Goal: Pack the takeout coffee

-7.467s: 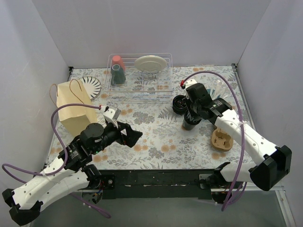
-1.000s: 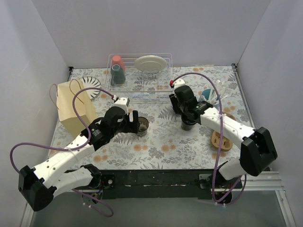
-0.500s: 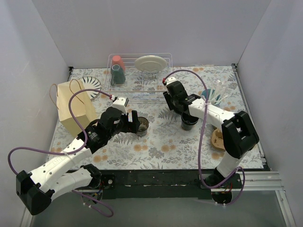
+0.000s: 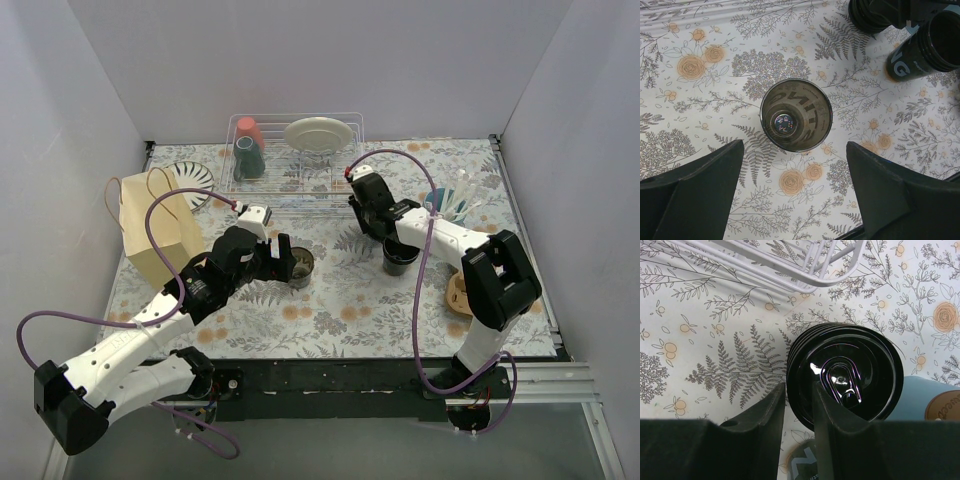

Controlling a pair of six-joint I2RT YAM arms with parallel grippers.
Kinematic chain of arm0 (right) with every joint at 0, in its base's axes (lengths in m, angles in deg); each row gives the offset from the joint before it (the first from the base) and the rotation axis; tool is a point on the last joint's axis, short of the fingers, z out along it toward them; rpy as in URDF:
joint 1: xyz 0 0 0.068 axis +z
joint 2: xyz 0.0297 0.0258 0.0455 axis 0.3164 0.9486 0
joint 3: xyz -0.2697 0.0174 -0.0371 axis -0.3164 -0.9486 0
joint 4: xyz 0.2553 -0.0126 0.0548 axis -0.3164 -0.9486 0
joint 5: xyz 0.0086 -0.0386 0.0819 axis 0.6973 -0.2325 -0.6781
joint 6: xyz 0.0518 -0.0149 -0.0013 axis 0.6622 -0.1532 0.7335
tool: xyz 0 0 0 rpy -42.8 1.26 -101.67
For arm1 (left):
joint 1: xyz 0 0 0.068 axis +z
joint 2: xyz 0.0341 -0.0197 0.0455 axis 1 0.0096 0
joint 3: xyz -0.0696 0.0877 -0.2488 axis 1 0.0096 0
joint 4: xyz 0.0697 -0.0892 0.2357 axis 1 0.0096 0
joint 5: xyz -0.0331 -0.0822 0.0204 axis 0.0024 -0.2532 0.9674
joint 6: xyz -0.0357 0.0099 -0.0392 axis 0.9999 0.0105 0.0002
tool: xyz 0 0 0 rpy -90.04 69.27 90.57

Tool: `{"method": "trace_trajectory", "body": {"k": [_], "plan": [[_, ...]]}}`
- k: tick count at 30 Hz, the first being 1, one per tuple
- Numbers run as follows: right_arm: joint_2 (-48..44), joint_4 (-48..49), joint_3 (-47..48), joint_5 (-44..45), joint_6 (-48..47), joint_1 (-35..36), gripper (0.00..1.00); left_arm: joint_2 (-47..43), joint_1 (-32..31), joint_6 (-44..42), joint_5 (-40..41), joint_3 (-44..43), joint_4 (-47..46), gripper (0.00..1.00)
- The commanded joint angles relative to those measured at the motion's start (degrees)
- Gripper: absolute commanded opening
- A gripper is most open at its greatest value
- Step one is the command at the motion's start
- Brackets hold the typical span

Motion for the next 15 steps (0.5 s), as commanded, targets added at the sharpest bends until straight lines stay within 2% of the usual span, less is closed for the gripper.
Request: {"method": "trace_trajectory", "body": {"k": [1,13,15], "plan": [[0.47,1.68,1.94,0.79,0.64,-0.48,0.35,-1.32,0.07,-0.88,0.97,0.15,-0.89,0.83],[1.62,1.24,2.03,-0.36,0.99,-0.92,0.35,-1.23,0.07,-0.88,0.98,0.15,-0.80,0.84],[1.70,1.15,2.03,-0.18,0.99,-1.01,0.29,-1.14,0.07,-0.97,1.06,0.06,-0.89,0.83]]}}
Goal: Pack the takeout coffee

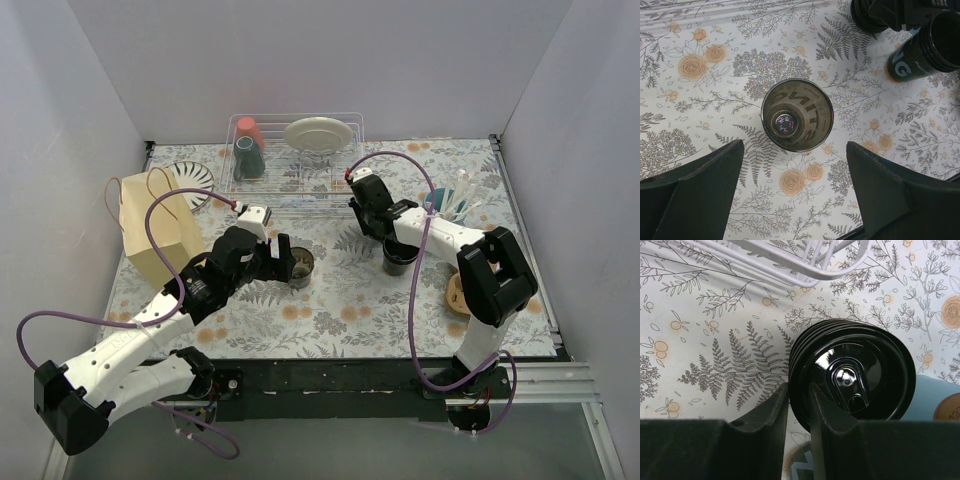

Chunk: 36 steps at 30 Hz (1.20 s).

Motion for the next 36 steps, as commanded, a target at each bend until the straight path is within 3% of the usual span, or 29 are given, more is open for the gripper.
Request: {"method": "trace_trajectory", "body": {"k": [1,9,12,25,28,31,32,36], "plan": [[0.07,1.28,2.03,-0.01,0.49,-0.37,0.27,-1.10,0.07,-0.97,0.82,-0.03,-0.89,0.83],[-3.27,-0.56,3.08,-0.09,0.75,-0.46,0.26,-0.22,0.07,-1.06,0.74,-0.03,-0.80,0.83],[-4.24,-0.74,3.26,-0.71,0.22,-0.46,0.16,-0.13,0.07,-0.97,0.82,0.06,-0.89,0.83],[-7.75,-6.44,5.27,-1.85,0.57,-0.46,0.18,2.51,0.07,0.26,1.09,-0.73,-0.36,0.80],[-12.49,-8.30,6.51,-8.33,1.19,-0.46,0.17,1.46,0.07,0.52,0.13,-2.48,-0.01,0.79],[-20.22,-5.06,3.79,-21.24,1.45,-0.46,0.17,-0.83,0.07,0.88,-5.49,-4.50,-0.19,0.79],[-22.07,-4.00,2.65,-31.20,1.63,-0.63,0.16,-1.53,0.07,0.70,-6.72,-4.86,-0.54,0.79],[-31.02,2.92,-2.61,-52.27,4.87,-0.81,0.16,-3.03,0.07,7.27,-4.81,-9.24,3.65,0.77]]}}
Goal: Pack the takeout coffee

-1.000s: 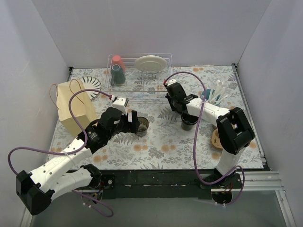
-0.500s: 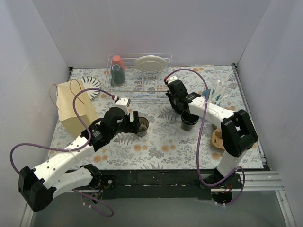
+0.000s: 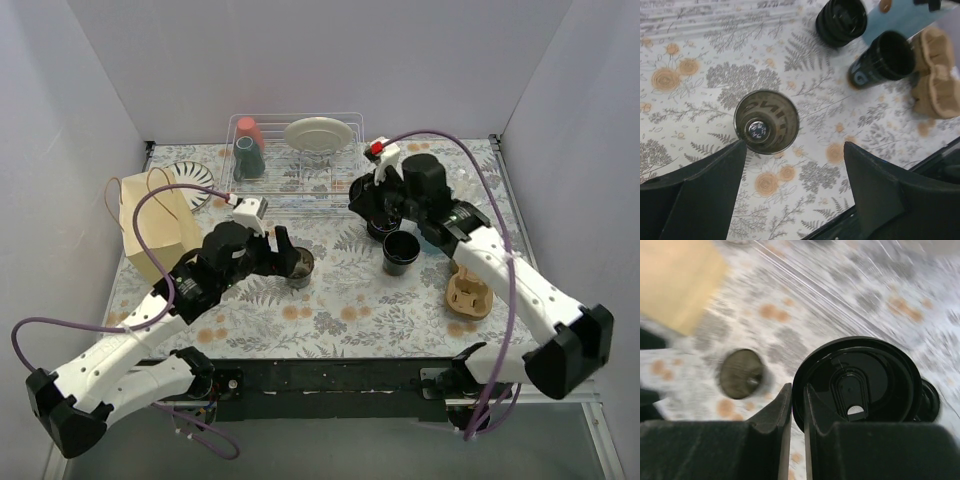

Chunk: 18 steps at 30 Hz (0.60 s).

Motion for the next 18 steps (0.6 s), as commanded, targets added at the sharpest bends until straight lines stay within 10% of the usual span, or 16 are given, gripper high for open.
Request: {"method": "trace_trajectory", "body": {"k": [1,8,18], "plan": [[-9.32,10.79,-5.42,-27.83,8.14,0.00,0.16,-2.44,0.05,9.61,-1.69,-7.63,3.59,0.75],[-22.76,48.91,-20.54,-42.35,25.66,0.09,0.17,-6.74,0.05,28.53,-16.11,-6.42,-5.96,0.65],[-24.62,74.97,-27.49,-45.26,41.14,0.61,0.17,-9.65,0.05,44.35,-29.38,5.09,-31.98,0.61]]}}
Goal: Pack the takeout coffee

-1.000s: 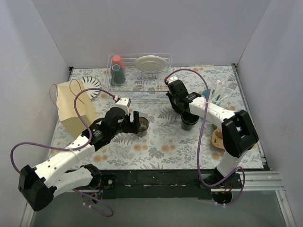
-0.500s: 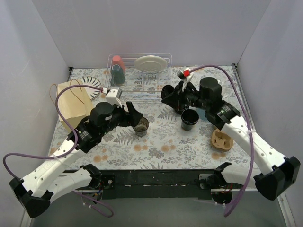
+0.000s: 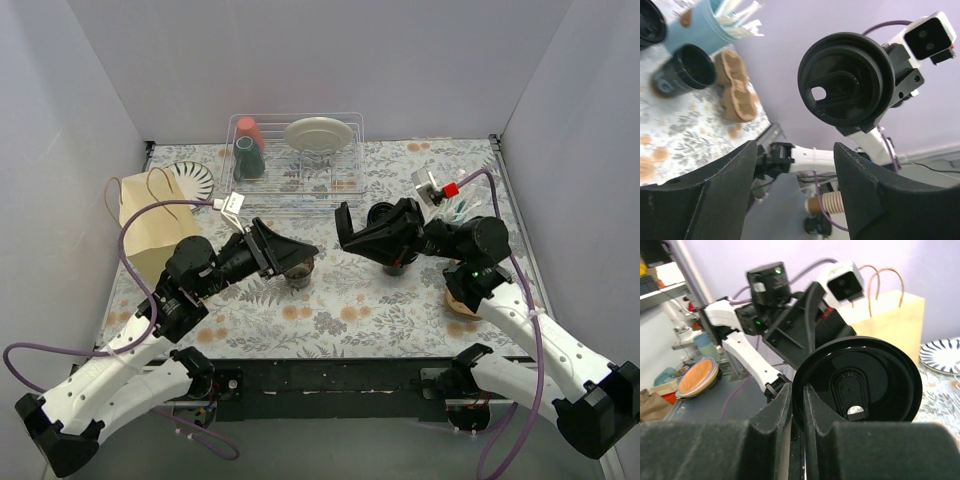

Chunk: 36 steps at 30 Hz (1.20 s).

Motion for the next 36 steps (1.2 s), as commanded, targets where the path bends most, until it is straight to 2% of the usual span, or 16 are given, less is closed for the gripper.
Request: {"method": "trace_trajectory", "body": {"k": [1,5,14,19,24,36], "plan": [[-0.39,18.10,-2.01,-2.16,9.15,0.59,0.17,0.91,0.03,9.20,-7.36,3.61,-13.50,0.61],[-0.47,19.32,-2.71,-1.45,9.15,0.94,0.17,3.19,0.03,12.37,-10.35,4.06,-20.97,0.60],[-1.44,20.65,-4.64,0.39,9.15,1.73,0.17,9.25,0.03,13.77,-10.08,2.39,-25.73,0.58],[-1.79,20.74,-5.00,0.57,9.06,1.82,0.17,11.37,-0.06,16.06,-11.23,2.65,-29.16,0.50],[-1.79,20.91,-5.08,0.66,9.06,1.82,0.17,12.33,-0.06,17.64,-11.49,3.09,-31.88,0.49],[-1.97,21.35,-5.61,1.27,9.23,1.74,0.17,14.97,-2.52,19.93,-11.67,3.70,-35.31,0.35]]}}
